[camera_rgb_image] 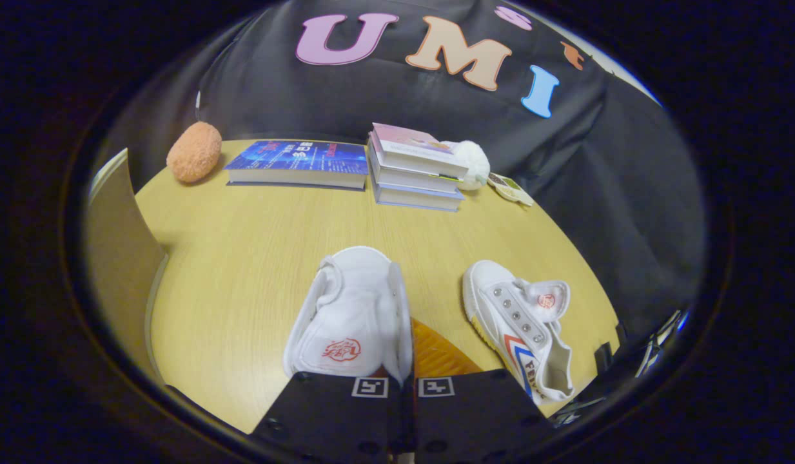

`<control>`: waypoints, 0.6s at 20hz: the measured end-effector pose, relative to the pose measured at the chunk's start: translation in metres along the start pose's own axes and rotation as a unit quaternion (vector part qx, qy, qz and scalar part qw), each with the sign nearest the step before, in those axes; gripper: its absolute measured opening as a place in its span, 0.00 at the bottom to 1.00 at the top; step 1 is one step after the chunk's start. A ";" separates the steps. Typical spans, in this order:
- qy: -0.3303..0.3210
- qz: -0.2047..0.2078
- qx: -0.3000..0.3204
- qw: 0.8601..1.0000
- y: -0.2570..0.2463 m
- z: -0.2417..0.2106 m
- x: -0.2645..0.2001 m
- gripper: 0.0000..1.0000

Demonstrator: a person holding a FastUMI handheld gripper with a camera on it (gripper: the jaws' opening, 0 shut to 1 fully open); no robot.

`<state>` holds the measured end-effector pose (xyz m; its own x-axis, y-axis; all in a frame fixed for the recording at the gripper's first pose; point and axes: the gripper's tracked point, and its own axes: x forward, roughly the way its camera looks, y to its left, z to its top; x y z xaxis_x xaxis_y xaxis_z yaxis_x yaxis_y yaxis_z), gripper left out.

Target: Open the storage box then place both shoes into the box .Put the left shoe in first, then the right shoe, with the right side of both shoes facing outward in a uniform manner.

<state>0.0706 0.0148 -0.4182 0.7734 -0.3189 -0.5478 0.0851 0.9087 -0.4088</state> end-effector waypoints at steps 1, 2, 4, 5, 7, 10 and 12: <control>0.000 -0.009 -0.011 1.000 0.002 0.004 -0.003 0.03; -0.002 -0.019 -0.021 1.000 0.003 0.008 -0.007 0.03; -0.012 -0.047 -0.034 0.998 0.006 0.019 -0.019 0.03; -0.021 -0.063 -0.038 0.997 0.003 0.028 -0.027 0.03; -0.039 -0.086 -0.042 0.995 0.000 0.045 -0.042 0.03; -0.069 -0.097 -0.042 0.992 0.005 0.077 -0.070 0.03; -0.094 -0.095 -0.039 0.990 0.011 0.099 -0.091 0.03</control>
<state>0.0637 0.0804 -0.3003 0.8514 -0.4205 -0.3135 0.1975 0.8108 -0.5511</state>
